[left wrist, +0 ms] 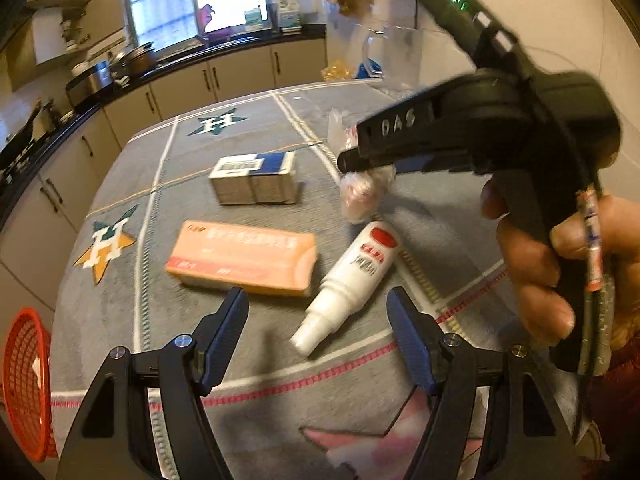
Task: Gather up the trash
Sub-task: 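Grasp the white bottle with the left tool while the right tool grasps the plastic bag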
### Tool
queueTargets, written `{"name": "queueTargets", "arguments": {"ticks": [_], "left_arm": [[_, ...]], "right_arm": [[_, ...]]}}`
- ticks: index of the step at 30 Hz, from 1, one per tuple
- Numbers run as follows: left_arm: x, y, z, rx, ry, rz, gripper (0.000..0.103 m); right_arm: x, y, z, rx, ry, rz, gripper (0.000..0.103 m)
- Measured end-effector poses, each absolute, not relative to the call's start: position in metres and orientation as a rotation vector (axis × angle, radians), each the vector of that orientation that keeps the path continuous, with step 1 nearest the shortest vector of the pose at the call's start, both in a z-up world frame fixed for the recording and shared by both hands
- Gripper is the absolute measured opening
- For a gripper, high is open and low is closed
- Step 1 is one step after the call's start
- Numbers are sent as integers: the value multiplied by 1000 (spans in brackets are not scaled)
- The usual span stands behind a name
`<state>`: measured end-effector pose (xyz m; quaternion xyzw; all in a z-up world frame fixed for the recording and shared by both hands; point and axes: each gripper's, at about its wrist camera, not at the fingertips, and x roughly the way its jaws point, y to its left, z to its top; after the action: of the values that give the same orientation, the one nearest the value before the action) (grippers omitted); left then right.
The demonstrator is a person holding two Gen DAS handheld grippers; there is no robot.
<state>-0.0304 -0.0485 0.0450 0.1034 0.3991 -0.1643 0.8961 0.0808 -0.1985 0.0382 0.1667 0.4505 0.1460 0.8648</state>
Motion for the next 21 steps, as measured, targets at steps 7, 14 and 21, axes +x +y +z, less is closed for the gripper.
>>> {"name": "queueTargets", "arguments": {"ticks": [7,14,21], "left_arm": [[-11,-70,40,262,849,-372,71],[-4,-83,31,321,847,-377,64],[-14,-88,33,328,850,-393,36]], "right_arm": [[83,-221,43,408,932,263,35],[81,-227,48,423,914,254,35],[81,-228,49,423,907,250,35]]}}
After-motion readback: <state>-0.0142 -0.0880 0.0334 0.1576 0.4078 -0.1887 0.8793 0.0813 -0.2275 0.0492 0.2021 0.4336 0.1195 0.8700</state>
